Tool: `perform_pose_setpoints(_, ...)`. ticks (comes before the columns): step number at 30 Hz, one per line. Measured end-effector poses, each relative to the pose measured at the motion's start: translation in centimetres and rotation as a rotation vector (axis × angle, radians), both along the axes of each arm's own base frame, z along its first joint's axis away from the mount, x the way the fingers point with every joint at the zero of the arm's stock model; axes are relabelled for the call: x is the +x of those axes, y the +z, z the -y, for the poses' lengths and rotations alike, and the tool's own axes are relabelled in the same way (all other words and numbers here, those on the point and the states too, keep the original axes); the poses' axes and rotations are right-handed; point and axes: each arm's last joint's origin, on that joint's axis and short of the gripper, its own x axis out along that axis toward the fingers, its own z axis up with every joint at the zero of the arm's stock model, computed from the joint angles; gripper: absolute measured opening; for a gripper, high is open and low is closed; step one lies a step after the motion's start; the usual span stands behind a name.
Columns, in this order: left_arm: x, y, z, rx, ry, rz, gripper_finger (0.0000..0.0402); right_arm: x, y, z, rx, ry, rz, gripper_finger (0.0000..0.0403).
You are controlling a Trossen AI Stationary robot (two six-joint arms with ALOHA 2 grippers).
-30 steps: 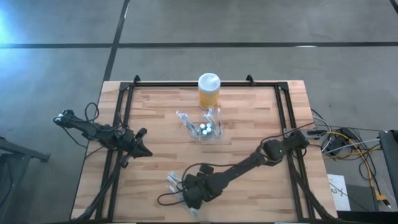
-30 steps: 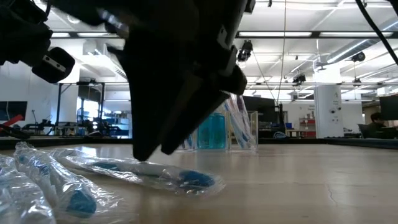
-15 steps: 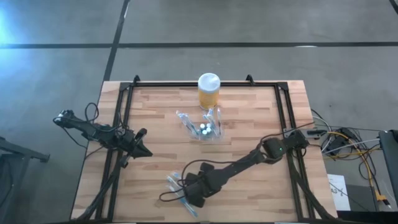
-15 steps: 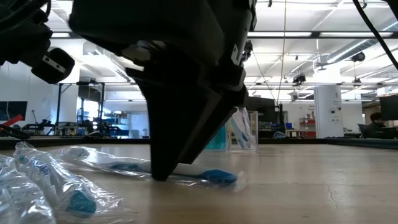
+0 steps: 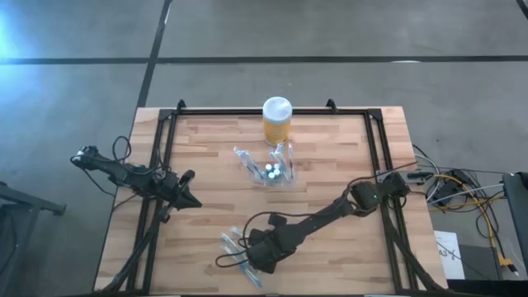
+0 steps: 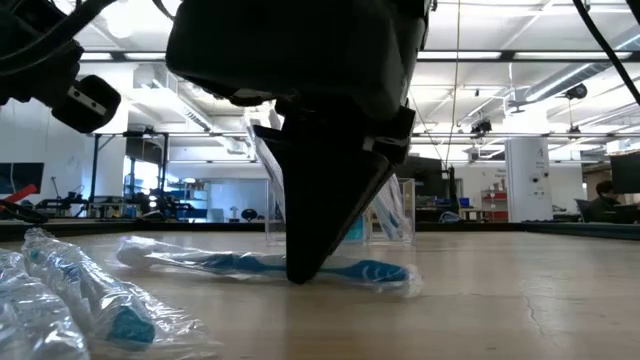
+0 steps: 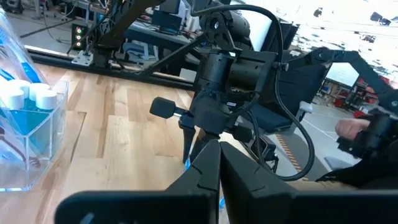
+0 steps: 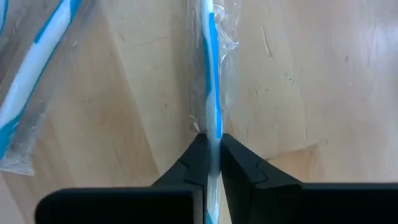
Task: Pick & Place toothbrushing station
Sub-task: Put the blue toothbrush into the transparent organizer
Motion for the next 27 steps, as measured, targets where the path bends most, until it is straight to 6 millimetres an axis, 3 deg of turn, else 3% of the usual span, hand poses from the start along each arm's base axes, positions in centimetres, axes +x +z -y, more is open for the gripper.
perform_pose_setpoints(5,0.0,0.0,0.0,-0.001,0.000,0.007,0.0006,-0.3,2.0,-0.1,-0.028,0.065,0.037,0.0019)
perform_pose_setpoints(11,0.0,0.8,0.0,0.004,-0.016,0.100,0.0015,-1.5,6.5,-0.9,-0.054,0.164,0.159,0.0017)
perform_pose_setpoints(17,-0.1,1.9,0.0,-0.006,-0.022,0.218,0.0009,-2.3,6.9,-1.4,-0.059,0.296,0.284,0.0017)
perform_pose_setpoints(20,-0.1,2.1,0.0,0.019,-0.022,0.251,0.0009,-2.4,7.7,-1.7,-0.043,0.380,0.452,0.0016)
perform_pose_setpoints(27,-0.1,2.1,0.0,0.066,-0.021,0.262,0.0036,-3.2,6.6,-1.2,-0.110,0.475,0.828,0.0018)
